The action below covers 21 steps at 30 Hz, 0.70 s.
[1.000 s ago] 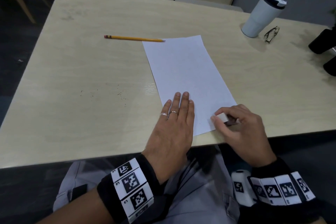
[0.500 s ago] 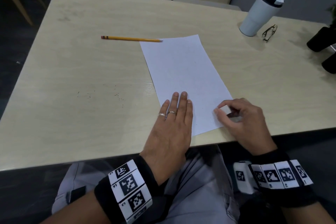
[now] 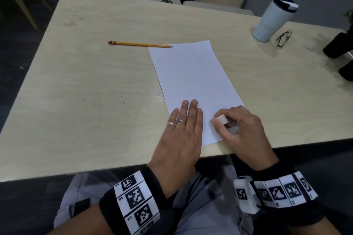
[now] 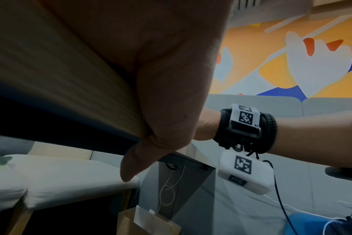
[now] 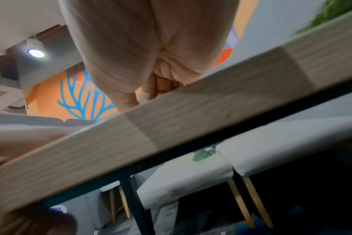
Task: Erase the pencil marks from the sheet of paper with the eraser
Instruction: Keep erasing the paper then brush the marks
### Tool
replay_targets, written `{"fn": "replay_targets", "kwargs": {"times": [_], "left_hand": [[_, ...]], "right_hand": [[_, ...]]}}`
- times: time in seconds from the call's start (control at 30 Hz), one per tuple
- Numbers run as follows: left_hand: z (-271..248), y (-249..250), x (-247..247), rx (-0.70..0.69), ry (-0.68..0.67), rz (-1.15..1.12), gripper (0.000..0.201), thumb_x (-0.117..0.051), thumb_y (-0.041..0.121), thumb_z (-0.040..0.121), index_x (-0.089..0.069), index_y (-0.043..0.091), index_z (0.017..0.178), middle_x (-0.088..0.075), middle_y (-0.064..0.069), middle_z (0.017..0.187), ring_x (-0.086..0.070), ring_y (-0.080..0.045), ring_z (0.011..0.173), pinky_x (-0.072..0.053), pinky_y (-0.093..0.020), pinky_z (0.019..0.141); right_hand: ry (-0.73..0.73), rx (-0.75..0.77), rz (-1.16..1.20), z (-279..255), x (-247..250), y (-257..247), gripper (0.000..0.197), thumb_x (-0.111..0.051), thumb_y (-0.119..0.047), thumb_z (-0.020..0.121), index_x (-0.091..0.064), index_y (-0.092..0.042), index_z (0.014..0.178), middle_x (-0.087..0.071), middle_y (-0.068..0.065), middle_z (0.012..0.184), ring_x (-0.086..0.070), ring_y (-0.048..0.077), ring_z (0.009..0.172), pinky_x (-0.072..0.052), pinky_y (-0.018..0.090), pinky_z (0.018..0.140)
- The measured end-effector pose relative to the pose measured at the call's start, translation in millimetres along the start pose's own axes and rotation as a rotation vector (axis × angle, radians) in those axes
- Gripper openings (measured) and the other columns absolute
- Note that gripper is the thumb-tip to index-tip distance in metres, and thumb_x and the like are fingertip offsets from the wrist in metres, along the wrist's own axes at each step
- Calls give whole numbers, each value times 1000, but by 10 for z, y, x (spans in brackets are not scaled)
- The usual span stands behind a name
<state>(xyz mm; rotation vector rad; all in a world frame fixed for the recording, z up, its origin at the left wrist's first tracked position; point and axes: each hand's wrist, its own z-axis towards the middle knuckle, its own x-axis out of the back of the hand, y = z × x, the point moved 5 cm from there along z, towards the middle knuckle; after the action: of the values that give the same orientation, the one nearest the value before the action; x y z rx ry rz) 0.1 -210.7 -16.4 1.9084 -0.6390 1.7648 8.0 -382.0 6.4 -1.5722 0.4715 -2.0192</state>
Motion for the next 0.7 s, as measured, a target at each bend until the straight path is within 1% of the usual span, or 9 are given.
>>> {"fn": "replay_targets", "kwargs": {"times": [0.07,0.13,0.2,0.23,0.3,0.37,0.43,0.53,0.7], "left_hand": [[0,-5,-4,10,-11,-2,97,-44,25,99,28,-11,153,37,-35,159,28,-52,152,7,-58,128],[3,-24,-8,19,-17,-19,96,-44,24,99,29,-10,154,38,-33,160,31,-49,152,9,-57,128],[11,-59,-24,25,-13,-51,99,-45,30,99,27,-7,156,38,-29,162,32,-46,153,9,-56,128],[13,-71,-27,27,-11,-68,105,-49,39,99,26,-5,157,38,-28,163,32,-44,153,8,-56,128],[13,-80,-20,37,-41,-79,124,-58,64,93,24,-2,159,37,-26,164,32,-44,153,8,-59,127],[18,-30,11,69,-66,-86,139,-61,78,85,24,-4,159,39,-29,161,34,-47,151,11,-62,125],[29,138,95,90,-38,-121,143,-61,82,81,23,-6,158,42,-32,159,36,-51,149,14,-65,124],[127,620,145,13,-13,-148,139,-62,77,85,23,-5,158,41,-31,160,35,-50,150,16,-63,124],[372,1104,7,-31,-39,-78,130,-63,69,89,19,-2,161,34,-29,164,27,-47,154,16,-60,125]], "right_hand": [[31,-88,71,24,47,142,6,-82,-22,93,-79,-27,94,-66,-21,81,-60,8,76,-44,15,74],[114,-178,148,66,192,338,9,-81,-24,94,-77,-32,94,-65,-10,79,-57,11,68,-48,26,70],[164,-240,209,96,308,483,4,-76,-30,100,-73,-32,98,-69,4,85,-60,29,71,-53,43,69],[162,-252,212,97,333,525,2,-72,-34,102,-71,-33,101,-73,6,91,-62,37,75,-55,50,72],[137,-247,211,72,317,569,5,-68,-37,105,-70,-33,107,-80,-8,106,-66,42,80,-57,58,77],[121,-244,226,57,282,584,5,-67,-34,106,-70,-33,110,-78,-20,117,-68,44,86,-57,58,81],[125,-256,254,55,266,601,4,-68,-32,106,-70,-32,110,-78,-23,118,-69,45,87,-57,57,82],[149,-282,326,65,253,626,3,-68,-29,106,-70,-28,109,-79,-19,116,-75,35,95,-61,59,86],[158,-316,343,81,306,738,2,-69,-25,105,-70,-26,107,-81,-13,113,-77,19,91,-62,54,88]]}}
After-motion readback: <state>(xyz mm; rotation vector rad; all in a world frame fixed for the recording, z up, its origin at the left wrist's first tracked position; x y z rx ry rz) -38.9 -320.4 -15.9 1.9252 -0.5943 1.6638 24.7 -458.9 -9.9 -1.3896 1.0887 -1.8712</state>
